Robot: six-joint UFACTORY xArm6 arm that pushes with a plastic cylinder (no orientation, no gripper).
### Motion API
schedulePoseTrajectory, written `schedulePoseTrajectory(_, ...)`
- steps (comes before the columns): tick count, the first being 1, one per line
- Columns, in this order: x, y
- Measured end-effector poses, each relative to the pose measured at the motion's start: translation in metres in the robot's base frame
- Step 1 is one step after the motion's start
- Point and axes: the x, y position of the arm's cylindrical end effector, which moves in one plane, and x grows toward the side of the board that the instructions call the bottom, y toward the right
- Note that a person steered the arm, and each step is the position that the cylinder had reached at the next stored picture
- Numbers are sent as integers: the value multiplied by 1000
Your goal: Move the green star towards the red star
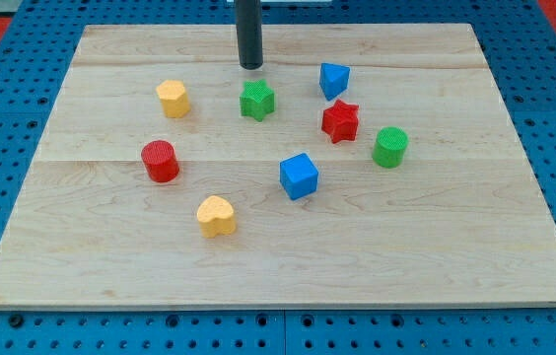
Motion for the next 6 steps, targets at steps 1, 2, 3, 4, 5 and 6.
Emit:
schedulePoseTrajectory(1, 16, 11)
schedulePoseTrajectory(2, 31, 15)
schedulePoseTrajectory(3, 39, 7)
schedulePoseTrajectory(4, 39, 4)
schedulePoseTrajectory(5, 32, -27)
schedulePoseTrajectory(6, 39, -43)
